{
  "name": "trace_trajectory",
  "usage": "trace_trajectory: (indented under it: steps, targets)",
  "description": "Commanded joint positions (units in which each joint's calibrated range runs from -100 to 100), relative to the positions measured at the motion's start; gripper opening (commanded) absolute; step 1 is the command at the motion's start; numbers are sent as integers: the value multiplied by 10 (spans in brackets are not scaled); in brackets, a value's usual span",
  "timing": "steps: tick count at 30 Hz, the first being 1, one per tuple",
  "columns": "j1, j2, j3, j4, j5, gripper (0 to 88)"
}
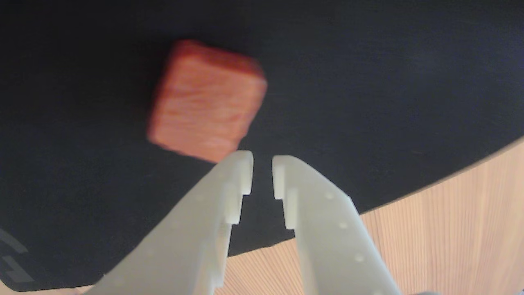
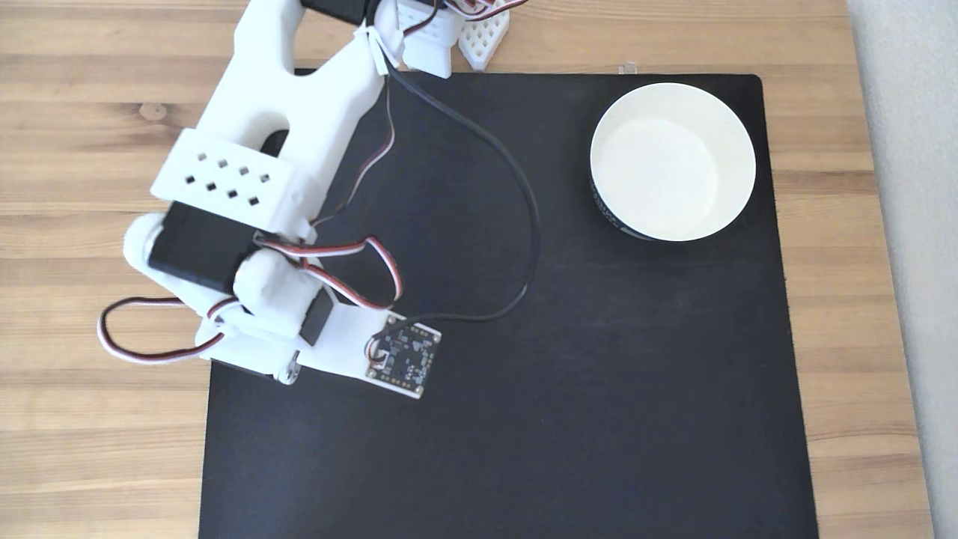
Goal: Pick up the toy and place it on the plate
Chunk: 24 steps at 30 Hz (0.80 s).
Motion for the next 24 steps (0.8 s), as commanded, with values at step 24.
trace_trajectory:
  steps: [24]
  targets:
    - [-4, -9, -35, 93, 0, 30]
